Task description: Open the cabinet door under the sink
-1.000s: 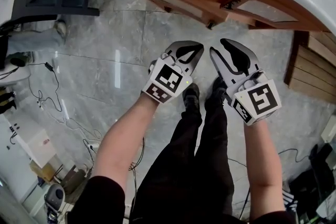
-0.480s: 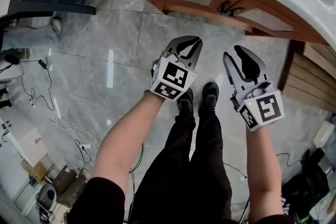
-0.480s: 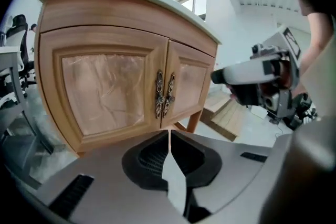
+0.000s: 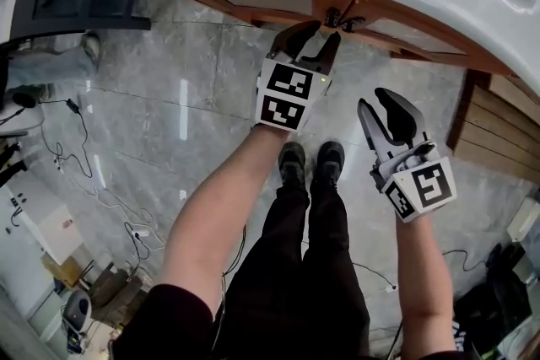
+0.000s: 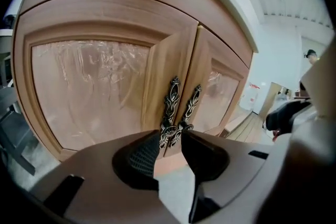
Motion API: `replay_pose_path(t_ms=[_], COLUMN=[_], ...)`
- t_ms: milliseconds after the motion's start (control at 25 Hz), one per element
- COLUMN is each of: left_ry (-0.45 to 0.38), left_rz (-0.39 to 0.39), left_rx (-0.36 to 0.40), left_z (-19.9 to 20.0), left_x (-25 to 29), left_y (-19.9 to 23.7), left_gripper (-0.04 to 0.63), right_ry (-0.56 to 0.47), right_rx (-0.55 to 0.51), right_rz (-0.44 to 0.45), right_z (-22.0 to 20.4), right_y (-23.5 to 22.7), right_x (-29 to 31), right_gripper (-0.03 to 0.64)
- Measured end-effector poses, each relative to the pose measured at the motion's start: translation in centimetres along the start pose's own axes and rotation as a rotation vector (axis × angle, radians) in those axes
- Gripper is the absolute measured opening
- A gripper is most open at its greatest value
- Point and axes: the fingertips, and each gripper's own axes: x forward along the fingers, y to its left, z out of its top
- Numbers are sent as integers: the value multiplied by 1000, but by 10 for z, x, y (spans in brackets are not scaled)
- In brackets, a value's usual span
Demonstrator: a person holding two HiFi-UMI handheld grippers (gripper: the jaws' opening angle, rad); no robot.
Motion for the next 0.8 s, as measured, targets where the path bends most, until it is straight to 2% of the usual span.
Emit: replay_pose_path(t_ms=[200,240,440,800], left_ry=[14,22,65,68], left_rz=[40,51,101,19], left_rx=[-3,-7,7,104], left_z=[8,9,10,2], left_x=[12,13,14,-1], left_y=[-5,-4,-6,-8], left_gripper=[119,99,94,86], right_ry=[10,7,1,-3], right_rx=[11,15,25,43], right_rz=[6,10,30,5], right_z=[-8,-8,-12,-21], right_y=[-22,-23,-21,-14], right_x=[-10,-12,-16,-15], right_gripper=[144,144,143,141])
